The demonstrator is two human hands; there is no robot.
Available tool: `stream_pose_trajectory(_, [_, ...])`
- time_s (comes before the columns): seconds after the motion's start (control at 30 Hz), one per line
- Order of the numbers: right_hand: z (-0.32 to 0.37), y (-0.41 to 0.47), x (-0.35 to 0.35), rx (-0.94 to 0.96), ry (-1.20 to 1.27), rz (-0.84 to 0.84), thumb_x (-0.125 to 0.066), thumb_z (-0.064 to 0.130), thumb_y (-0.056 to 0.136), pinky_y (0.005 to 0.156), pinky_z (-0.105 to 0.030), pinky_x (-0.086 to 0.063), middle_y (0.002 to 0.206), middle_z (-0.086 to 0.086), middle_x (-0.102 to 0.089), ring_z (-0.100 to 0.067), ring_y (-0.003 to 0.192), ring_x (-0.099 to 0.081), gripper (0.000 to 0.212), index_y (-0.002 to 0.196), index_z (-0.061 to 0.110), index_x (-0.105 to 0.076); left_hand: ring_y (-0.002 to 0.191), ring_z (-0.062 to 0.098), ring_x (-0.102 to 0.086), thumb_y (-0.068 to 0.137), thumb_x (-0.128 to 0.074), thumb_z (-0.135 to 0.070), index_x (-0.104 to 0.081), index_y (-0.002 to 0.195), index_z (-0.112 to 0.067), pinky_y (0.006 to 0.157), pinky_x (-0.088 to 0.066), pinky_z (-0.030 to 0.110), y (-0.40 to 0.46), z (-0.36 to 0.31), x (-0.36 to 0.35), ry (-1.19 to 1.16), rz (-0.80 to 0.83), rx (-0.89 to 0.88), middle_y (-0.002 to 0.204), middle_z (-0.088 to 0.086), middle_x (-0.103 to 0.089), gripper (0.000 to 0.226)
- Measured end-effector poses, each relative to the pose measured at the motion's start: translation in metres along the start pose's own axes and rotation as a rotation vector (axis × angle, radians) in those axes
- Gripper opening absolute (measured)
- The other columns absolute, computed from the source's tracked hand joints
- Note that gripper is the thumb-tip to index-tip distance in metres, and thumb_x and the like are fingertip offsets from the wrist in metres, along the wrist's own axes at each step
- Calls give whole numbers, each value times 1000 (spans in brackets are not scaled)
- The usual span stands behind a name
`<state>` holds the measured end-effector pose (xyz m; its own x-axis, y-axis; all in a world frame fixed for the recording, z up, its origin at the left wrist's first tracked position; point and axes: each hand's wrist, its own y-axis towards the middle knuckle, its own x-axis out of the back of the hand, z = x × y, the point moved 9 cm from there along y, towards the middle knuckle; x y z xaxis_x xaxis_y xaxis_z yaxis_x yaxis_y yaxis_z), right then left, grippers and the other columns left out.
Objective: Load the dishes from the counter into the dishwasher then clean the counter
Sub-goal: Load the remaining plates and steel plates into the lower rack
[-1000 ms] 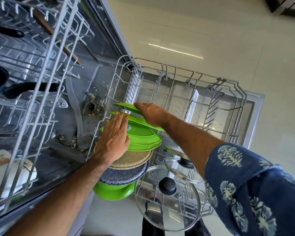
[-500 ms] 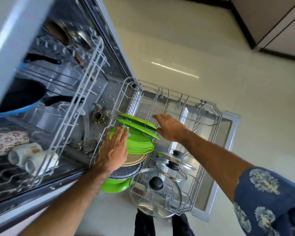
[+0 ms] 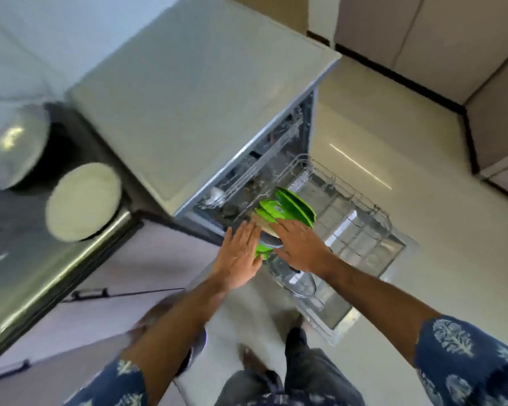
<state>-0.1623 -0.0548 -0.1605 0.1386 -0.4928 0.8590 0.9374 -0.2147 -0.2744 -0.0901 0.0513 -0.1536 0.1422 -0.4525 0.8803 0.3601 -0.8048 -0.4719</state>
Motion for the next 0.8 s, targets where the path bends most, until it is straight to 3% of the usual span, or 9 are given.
stream_pose_trajectory(0.1, [76,2,9,151,-79,0,-45,51,90,111,-48,-36,155,-9,-36,-32,140,-37,72,152,18,-30,134,30,-50,87,-34,-49,-49,143,-6,102,-46,51,-73,37,8,-41,-73,70,149,14,-48,72])
stream_pose_trajectory(0.17, [131,6,22,261,-127,-16,-42,50,90,112,-46,-35,154,-9,-38,-29,140,-38,70,151,17,-32,133,30,-52,86,-43,-46,-52,141,-7,101,-47,51,-122,68,8,-78,-117,154,148,13,-50,69])
stream_pose_trajectory(0.23, [203,8,29,401,-178,-38,-53,44,88,111,-44,-37,150,-11,-43,-30,136,-42,69,149,14,-37,143,31,-38,90,-54,-40,-38,150,-8,113,-32,53,-187,112,-3,-167,-203,298,157,12,-36,70])
stream_pose_trajectory(0.33, [270,17,35,491,-211,-66,-62,41,88,109,-43,-41,147,-15,-46,-33,132,-47,69,146,11,-41,151,29,-19,95,-50,-34,-23,156,-11,121,-11,53,-261,156,-18,-255,-282,461,164,10,-19,71])
stream_pose_trajectory(0.53, [450,9,16,683,-287,-30,-59,37,93,103,-45,-43,147,-11,-45,-33,131,-47,63,147,14,-38,154,24,-2,99,-46,-35,-9,158,-14,123,-5,51,-456,243,-71,-290,-322,792,167,6,-4,73])
stream_pose_trajectory(0.8, [641,-9,-41,921,-317,8,-57,31,93,103,-42,-45,140,-7,-52,-28,124,-52,55,143,14,-43,154,20,-1,101,-41,-37,-12,158,-15,124,-3,47,-646,313,-145,-450,-404,1171,167,3,-4,68])
